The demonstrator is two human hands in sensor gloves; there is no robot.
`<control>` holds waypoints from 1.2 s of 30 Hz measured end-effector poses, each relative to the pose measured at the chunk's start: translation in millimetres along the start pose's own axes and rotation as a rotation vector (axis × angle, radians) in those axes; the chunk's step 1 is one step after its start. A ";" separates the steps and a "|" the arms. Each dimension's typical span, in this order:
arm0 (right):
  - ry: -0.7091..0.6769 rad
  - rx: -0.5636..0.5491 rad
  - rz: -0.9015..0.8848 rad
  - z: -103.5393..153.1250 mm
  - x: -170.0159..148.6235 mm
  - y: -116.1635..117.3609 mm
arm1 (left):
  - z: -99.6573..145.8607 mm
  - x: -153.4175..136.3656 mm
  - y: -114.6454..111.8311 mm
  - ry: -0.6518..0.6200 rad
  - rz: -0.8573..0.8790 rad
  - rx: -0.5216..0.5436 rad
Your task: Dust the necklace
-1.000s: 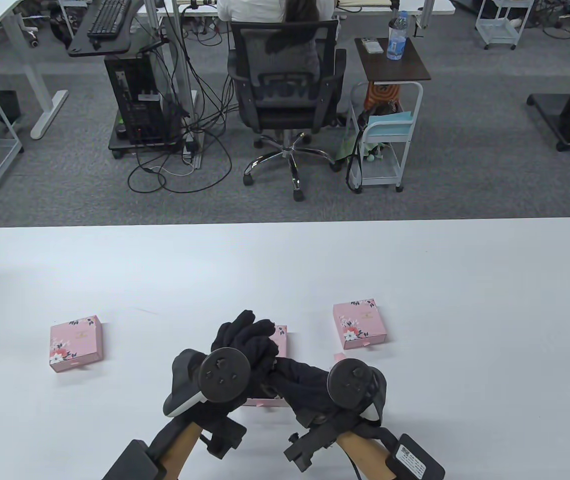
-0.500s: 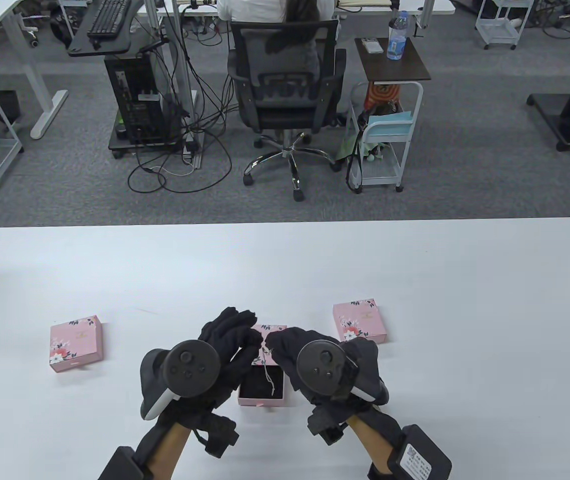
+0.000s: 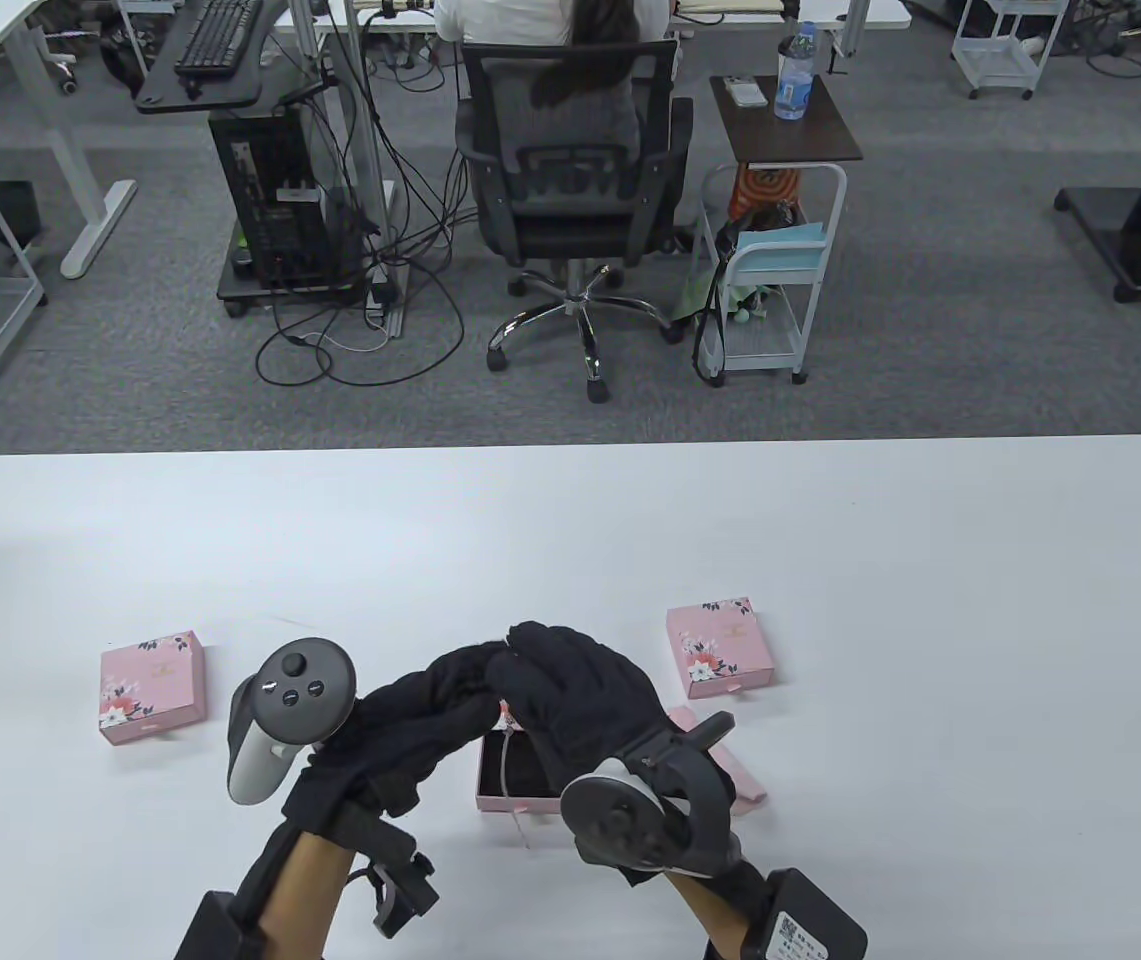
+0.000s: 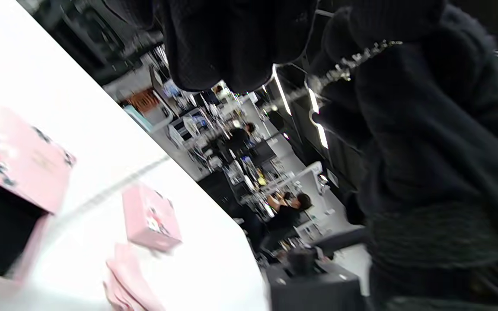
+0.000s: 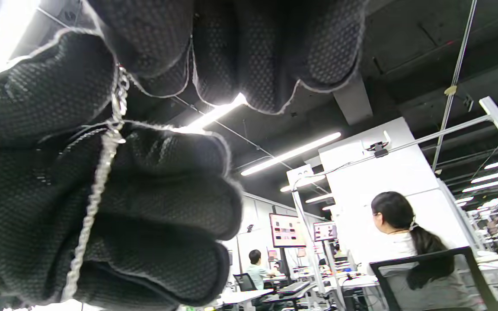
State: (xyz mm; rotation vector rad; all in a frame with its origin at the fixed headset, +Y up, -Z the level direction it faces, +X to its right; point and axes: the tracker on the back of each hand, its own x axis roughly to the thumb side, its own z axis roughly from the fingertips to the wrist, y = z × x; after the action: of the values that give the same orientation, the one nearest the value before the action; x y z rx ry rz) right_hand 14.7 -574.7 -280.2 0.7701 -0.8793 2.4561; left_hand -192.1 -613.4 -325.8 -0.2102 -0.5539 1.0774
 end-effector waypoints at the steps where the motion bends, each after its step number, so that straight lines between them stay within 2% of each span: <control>1: 0.000 -0.003 -0.014 -0.1 -0.1 -0.5 | -0.7 0.6 -0.7 -0.013 0.016 -0.018; 5: -0.003 -0.011 -0.026 0.3 0.1 -0.3 | -1.0 4.1 -3.9 -0.033 0.010 -0.025; 14: 0.006 0.007 -0.009 1.6 -2.7 -0.1 | 3.4 14.0 -6.6 -0.034 -0.151 0.077; 17: 0.028 -0.002 -0.015 5.1 -8.8 -2.1 | 5.2 15.1 -6.4 -0.033 -0.189 0.135; 21: 0.083 0.006 0.027 13.2 -24.0 -1.3 | 4.9 11.7 -4.5 -0.025 -0.165 0.143; 26: 0.238 0.057 0.105 27.0 -58.6 7.2 | 6.9 13.9 -2.8 -0.038 -0.168 0.181; 34: 0.652 0.327 0.198 49.9 -132.1 40.7 | 11.7 18.9 1.4 -0.066 -0.188 0.227; 36: 0.739 0.423 0.241 57.5 -146.6 52.4 | 12.0 19.1 1.4 -0.070 -0.188 0.228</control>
State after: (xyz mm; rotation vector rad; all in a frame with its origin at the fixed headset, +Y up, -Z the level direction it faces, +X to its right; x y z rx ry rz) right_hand 118.0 -679.3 -357.3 -0.1724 -0.1799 2.8450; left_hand -192.7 -597.2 -310.0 0.0788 -0.4983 0.9581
